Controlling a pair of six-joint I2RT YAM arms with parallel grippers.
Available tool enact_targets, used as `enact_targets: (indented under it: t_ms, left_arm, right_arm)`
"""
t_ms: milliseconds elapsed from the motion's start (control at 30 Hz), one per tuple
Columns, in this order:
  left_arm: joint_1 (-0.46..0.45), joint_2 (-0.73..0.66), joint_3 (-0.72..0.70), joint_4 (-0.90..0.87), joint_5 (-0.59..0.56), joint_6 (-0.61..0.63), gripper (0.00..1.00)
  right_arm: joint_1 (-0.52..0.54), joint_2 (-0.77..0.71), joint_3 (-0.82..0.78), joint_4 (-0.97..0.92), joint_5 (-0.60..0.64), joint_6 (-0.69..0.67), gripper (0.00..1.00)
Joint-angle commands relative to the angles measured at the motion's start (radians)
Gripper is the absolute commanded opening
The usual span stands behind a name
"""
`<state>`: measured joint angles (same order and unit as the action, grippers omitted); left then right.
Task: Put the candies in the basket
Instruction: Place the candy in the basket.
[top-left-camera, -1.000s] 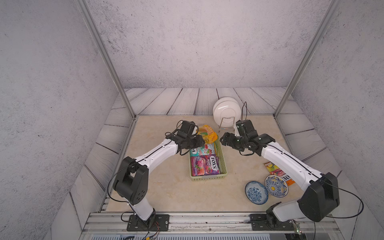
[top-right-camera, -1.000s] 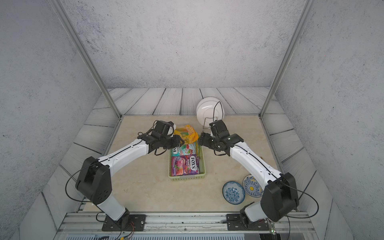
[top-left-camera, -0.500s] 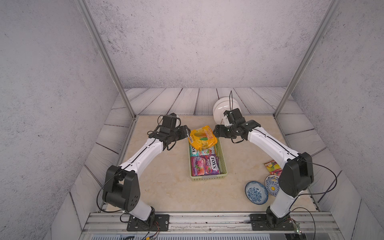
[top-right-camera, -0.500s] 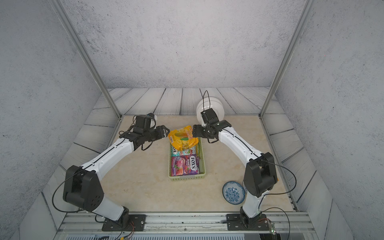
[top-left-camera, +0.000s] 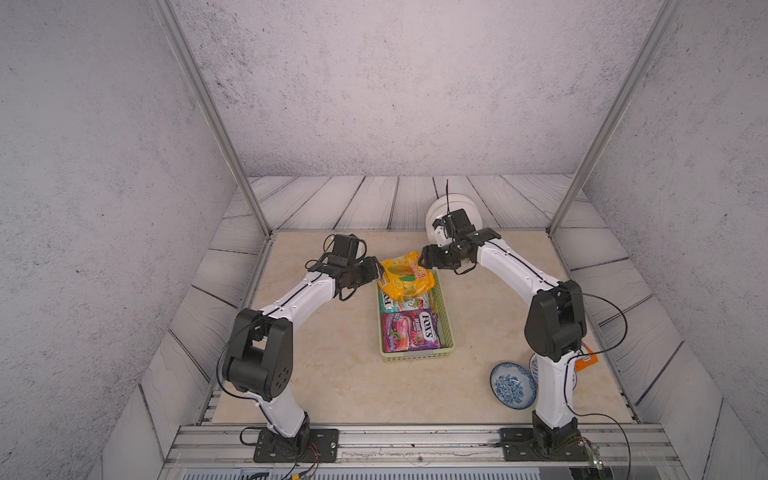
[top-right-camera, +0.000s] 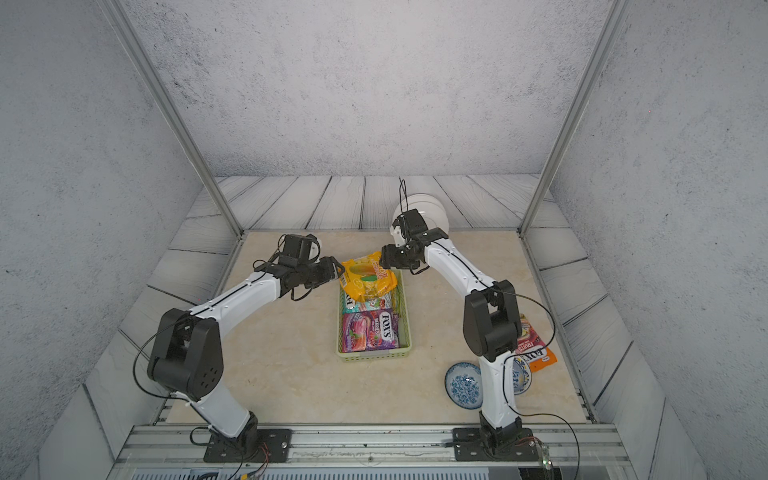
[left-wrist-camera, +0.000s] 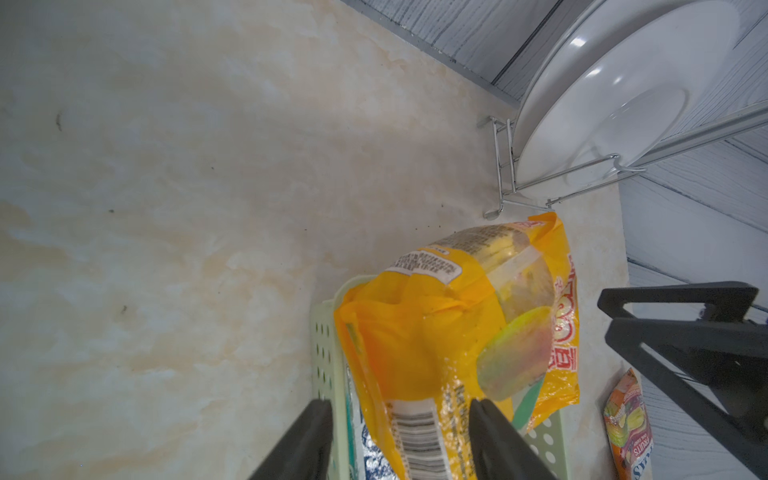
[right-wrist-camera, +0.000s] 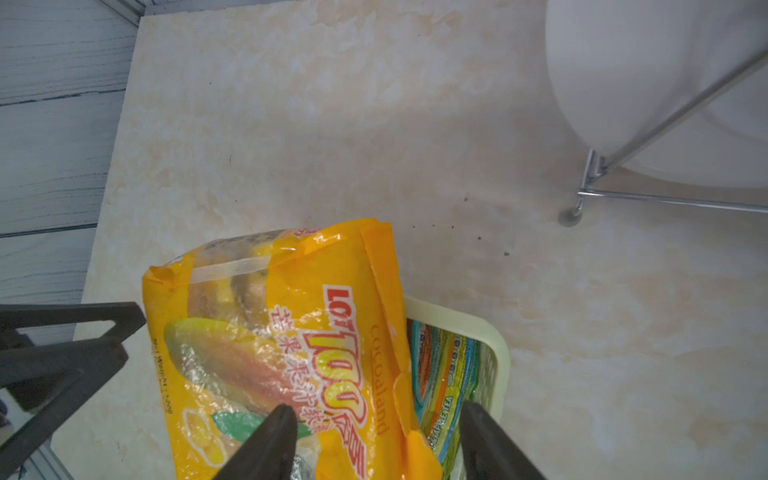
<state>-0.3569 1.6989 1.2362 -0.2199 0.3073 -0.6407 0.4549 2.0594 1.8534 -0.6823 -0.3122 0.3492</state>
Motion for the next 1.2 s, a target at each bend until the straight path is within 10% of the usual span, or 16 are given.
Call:
enact_targets:
  t_ms: [0, 200, 433, 1167]
  left_arm:
    - [-0.023, 0.025, 0.034, 0.021, 0.018, 0.002, 0.53]
    - [-0.042, 0.060, 0.051, 0.008, 0.016, 0.005, 0.43]
    - [-0.043, 0.037, 0.058, -0.017, -0.017, 0.018, 0.06]
    - [-0.037, 0.088, 0.115, -0.131, 0.004, 0.130, 0.00]
  right_arm:
    - [0.000, 0.048, 0.023, -0.019, -0.056, -0.026, 0.62]
    - [-0.001, 0.064, 0.003, -0.009, -0.093, -0.023, 0.51]
    - [-0.001, 0.001, -0.035, -0.039, -0.099, -0.040, 0.00]
    - [0.000, -0.111, -0.267, 0.046, -0.076, 0.133, 0.00]
